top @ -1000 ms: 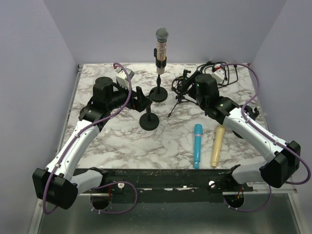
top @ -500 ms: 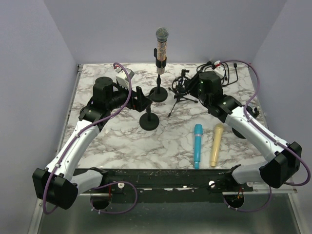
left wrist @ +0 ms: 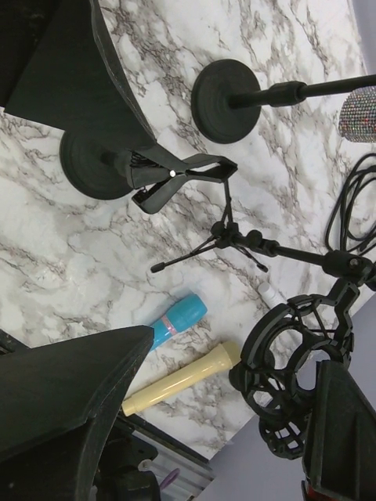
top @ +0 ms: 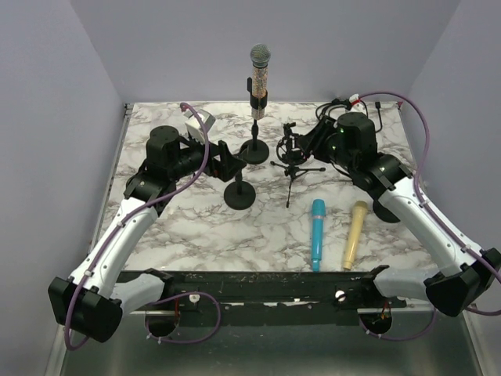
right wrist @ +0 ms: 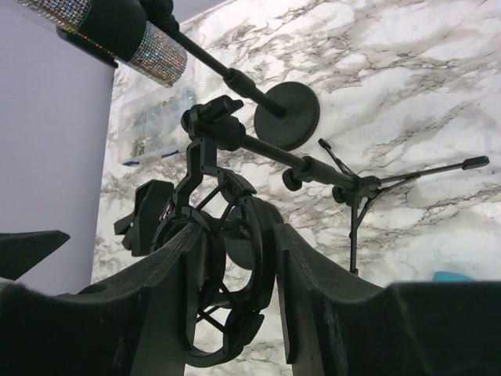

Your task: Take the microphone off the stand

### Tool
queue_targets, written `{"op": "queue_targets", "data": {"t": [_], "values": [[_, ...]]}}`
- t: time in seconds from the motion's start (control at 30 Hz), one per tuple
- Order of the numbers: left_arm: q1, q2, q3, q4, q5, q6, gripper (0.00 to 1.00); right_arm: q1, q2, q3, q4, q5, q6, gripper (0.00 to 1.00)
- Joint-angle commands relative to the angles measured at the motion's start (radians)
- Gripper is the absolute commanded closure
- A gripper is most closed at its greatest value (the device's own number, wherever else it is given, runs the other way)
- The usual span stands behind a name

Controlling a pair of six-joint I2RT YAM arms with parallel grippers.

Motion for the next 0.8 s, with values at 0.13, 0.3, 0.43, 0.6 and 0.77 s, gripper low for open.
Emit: {"op": "queue_targets", "data": {"t": [0.13, 0.3, 0.43, 0.6, 0.77], "values": [[-0.061, -0.066, -0.018, 0.057, 0.047, 0.030, 0.02, -0.016, -0.090, -0.016, -0.033, -0.162, 0.020, 0.57], [-0.117, -0.122, -0.025, 0.054, -0.008, -0.016, 0.02, -0.019, -0.120, -0.081, -0.014, -0.275, 0.050, 0.57], [-0.156, -0.204, -0.109, 0.111, -0.026, -0.133, 0.02, -0.020, -0.153, -0.141, 0.027, -0.356, 0.083, 0.57], [-0.227, -0.286, -0.253, 0.202, -0.043, -0.270, 0.03, -0.021, -0.184, -0.202, 0.053, -0.400, 0.096, 0.57], [-0.305, -0.294, -0.340, 0.245, -0.121, -0.331, 0.05, -0.021, -0.211, -0.229, 0.044, -0.322, 0.059, 0.56]]}}
